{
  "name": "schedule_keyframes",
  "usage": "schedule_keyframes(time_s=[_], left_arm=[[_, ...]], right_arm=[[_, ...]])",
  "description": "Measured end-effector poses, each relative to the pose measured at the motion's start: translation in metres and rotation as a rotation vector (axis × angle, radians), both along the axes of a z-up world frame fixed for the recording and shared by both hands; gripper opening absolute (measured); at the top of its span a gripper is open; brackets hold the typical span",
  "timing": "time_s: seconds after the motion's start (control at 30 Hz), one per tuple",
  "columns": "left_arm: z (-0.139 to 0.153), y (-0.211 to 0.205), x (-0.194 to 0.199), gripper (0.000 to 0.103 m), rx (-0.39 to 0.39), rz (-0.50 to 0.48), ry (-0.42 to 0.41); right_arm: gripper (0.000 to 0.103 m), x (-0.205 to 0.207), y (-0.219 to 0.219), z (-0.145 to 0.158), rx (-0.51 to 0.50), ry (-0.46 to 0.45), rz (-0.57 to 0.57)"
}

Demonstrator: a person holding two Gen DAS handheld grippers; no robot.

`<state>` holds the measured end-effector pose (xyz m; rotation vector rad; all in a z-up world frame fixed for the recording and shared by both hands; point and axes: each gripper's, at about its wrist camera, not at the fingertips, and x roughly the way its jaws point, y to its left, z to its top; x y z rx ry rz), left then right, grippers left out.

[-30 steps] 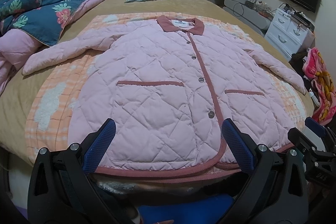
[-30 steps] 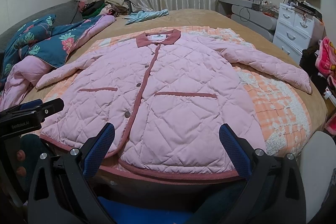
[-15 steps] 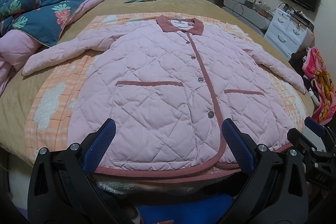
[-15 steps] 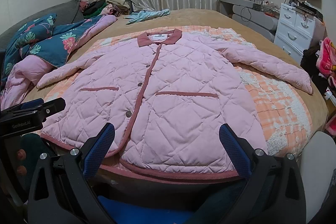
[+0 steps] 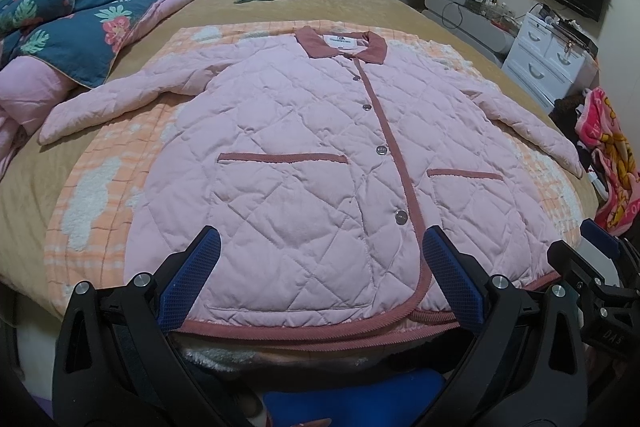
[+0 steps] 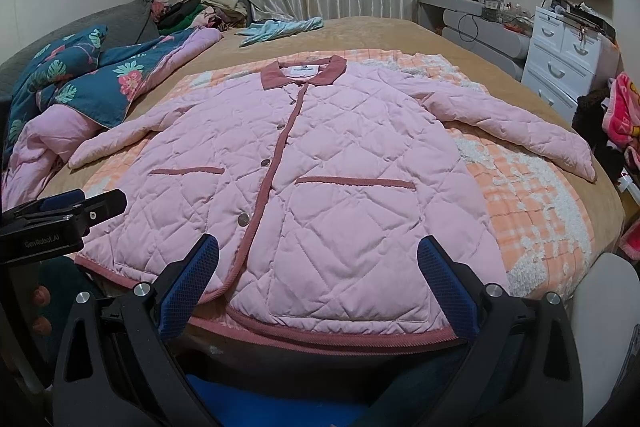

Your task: Fold large clothes

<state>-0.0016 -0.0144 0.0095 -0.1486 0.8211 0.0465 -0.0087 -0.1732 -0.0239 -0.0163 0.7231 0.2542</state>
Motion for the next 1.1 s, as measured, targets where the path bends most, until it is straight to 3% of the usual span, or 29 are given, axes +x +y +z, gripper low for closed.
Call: schedule_keyframes(time_s=[0.33, 1.1], left_arm=[[-0.006, 0.005, 0.02, 0.095, -0.002, 0.001, 0.013], [0.025, 0.031, 0.096, 0.095, -0.045, 0.044, -0.002]], right_arm=[[0.099, 0.018, 0.001, 0.004, -0.009, 0.017, 0.007], [0.099, 0.118, 0.018, 0.039, 0.013, 0.02, 0.014]])
